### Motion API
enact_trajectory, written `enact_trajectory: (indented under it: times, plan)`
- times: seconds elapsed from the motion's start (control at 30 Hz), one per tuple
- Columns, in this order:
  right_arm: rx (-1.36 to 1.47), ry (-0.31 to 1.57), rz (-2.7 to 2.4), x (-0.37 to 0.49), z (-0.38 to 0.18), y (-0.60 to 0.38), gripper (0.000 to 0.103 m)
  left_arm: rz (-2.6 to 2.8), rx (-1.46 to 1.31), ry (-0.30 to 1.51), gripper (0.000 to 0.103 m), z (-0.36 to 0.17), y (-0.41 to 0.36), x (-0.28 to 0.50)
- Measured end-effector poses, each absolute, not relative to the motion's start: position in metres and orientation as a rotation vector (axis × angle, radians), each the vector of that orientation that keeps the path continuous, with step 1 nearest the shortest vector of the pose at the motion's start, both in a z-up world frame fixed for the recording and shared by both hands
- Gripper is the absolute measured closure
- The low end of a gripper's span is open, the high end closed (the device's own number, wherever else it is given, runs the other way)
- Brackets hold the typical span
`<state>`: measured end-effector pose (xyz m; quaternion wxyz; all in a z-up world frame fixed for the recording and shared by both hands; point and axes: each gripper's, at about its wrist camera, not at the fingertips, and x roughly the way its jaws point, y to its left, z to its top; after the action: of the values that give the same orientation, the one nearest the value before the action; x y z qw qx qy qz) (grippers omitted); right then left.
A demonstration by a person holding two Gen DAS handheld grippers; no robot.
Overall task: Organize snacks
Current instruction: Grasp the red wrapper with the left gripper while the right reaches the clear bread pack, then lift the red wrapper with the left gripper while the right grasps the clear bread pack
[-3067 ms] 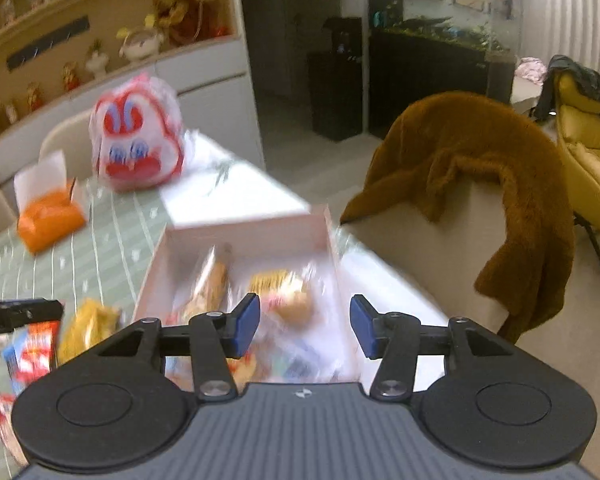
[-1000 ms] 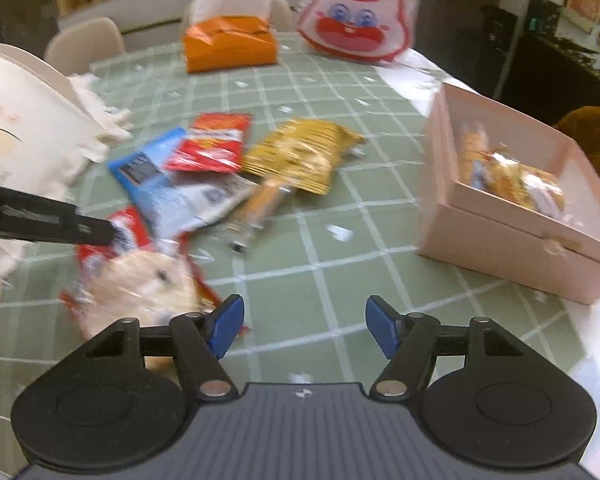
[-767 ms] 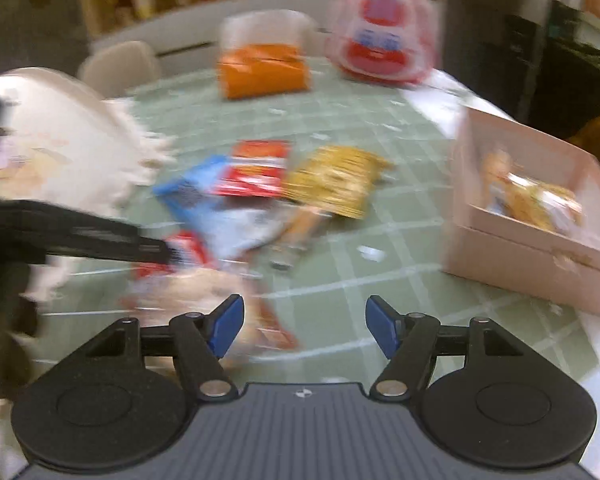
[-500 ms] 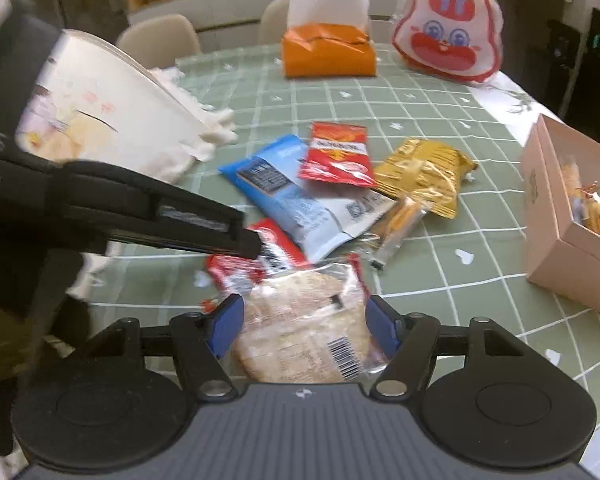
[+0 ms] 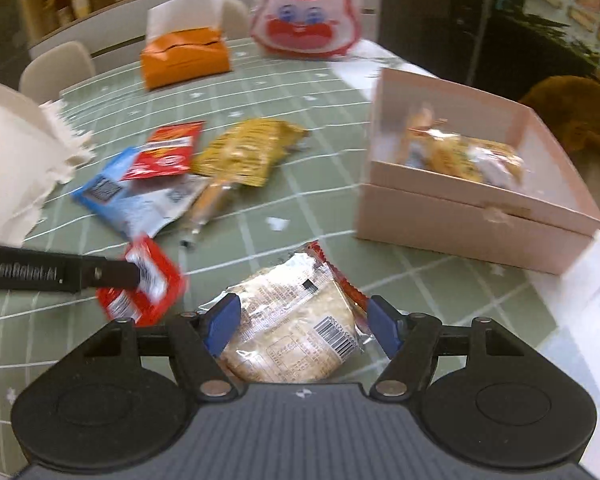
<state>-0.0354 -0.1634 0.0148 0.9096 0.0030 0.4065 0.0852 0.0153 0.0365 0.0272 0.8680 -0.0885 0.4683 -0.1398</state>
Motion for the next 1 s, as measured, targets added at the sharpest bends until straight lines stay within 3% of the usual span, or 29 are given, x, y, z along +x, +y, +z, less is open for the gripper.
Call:
enact_trajectory:
  times: [0.53,1.0]
  plan:
    - [-0.009,0.804,0.049,-0.037,0.012,-0.183,0.033,-0.336,-0.236,0.959,0.062,0.037,0.035,0.023]
    - [0.040,0.813,0.067,-0.044,0.009,-0.200,0.031,-0.497,-0.004,0.998,0.064,0.027,-0.013,0.015]
